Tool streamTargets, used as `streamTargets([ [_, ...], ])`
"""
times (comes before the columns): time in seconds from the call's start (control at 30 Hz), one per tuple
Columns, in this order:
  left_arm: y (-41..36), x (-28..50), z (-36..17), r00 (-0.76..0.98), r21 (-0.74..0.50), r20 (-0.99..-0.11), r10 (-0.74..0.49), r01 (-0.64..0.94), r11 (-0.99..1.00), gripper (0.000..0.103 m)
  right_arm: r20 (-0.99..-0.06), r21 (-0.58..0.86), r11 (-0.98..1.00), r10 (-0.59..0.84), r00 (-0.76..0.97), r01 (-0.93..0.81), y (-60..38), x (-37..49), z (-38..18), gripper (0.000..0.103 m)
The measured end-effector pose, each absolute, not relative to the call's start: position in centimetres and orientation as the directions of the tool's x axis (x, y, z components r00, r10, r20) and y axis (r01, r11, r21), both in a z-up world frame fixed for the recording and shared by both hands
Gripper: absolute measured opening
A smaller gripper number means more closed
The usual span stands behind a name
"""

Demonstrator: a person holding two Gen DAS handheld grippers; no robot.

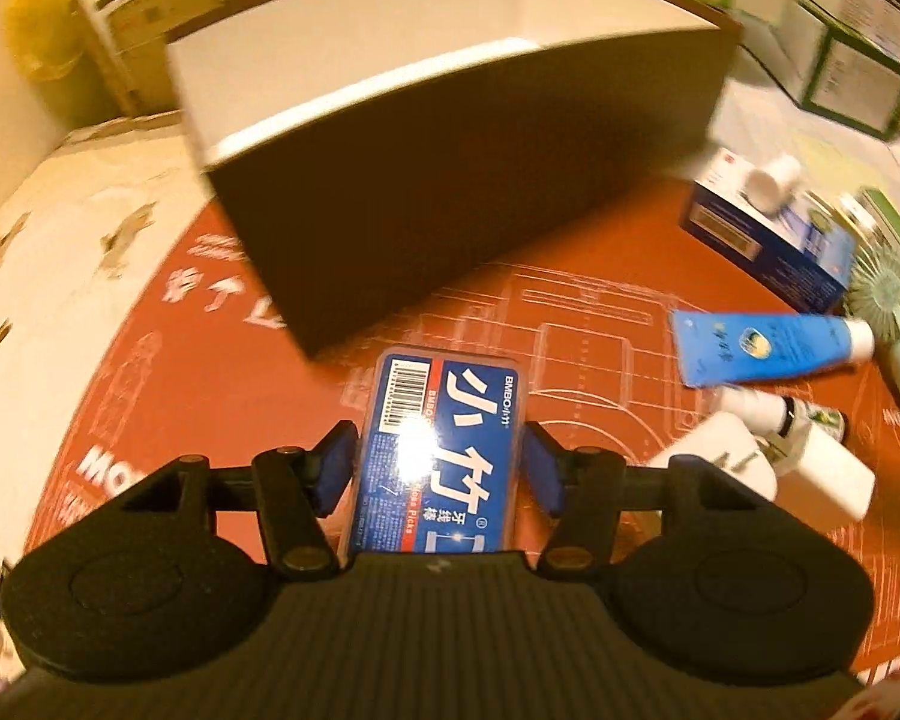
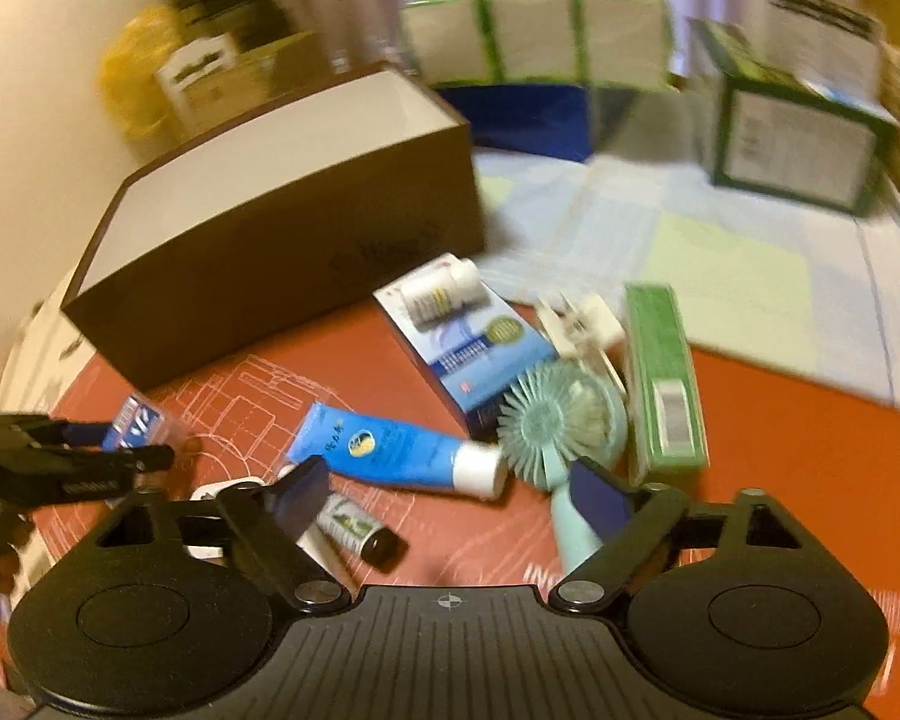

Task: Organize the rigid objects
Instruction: 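Carry the blue pack with the left gripper while the right gripper carries the white bottle to the brown box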

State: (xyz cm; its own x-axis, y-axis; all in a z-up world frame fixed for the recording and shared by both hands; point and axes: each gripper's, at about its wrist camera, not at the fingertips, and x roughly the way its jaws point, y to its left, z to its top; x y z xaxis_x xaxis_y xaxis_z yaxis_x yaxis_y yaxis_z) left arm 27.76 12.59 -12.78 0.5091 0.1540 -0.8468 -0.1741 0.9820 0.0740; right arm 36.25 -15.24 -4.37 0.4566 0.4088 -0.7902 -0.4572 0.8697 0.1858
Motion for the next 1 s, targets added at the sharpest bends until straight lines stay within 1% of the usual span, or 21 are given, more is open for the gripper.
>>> streamTargets([
  [0.17, 14.1, 27.3, -11.8, 0.490, 0.067, -0.843, 0.220, -0.311, 0.948, 0.055, -0.774, 0.144, 0.811, 0.449, 0.446, -0.567, -14.3, 39.3, -5.0, 0.070],
  [0.23, 14.6, 27.2, -11.4, 0.481, 0.080, -0.839, 0.254, -0.352, 0.933, 0.055, -0.771, 0.130, 0.793, 0.458, 0.442, -0.595, -13.8, 40.8, -5.3, 0.069],
  [0.43, 15.5, 26.8, -10.5, 0.465, 0.082, -0.832, 0.304, -0.437, 0.895, 0.055, -0.762, 0.125, 0.749, 0.492, 0.420, -0.650, -12.2, 44.4, -6.1, 0.064],
  [0.57, 15.9, 26.7, -10.1, 0.453, 0.086, -0.831, 0.323, -0.468, 0.879, 0.055, -0.774, 0.106, 0.732, 0.486, 0.406, -0.672, -10.9, 45.9, -7.0, 0.063],
  [0.73, 16.3, 26.2, -9.5, 0.443, 0.098, -0.826, 0.349, -0.495, 0.863, 0.055, -0.782, 0.102, 0.716, 0.487, 0.390, -0.690, -10.2, 47.2, -8.0, 0.058],
  [0.9, 16.6, 26.0, -8.9, 0.442, 0.107, -0.820, 0.364, -0.506, 0.856, 0.055, -0.788, 0.109, 0.710, 0.488, 0.375, -0.696, -9.7, 47.8, -8.4, 0.045],
  [1.0, 16.8, 25.9, -8.3, 0.444, 0.111, -0.816, 0.370, -0.507, 0.855, 0.055, -0.787, 0.099, 0.708, 0.485, 0.380, -0.699, -9.7, 47.9, -8.6, 0.044],
])
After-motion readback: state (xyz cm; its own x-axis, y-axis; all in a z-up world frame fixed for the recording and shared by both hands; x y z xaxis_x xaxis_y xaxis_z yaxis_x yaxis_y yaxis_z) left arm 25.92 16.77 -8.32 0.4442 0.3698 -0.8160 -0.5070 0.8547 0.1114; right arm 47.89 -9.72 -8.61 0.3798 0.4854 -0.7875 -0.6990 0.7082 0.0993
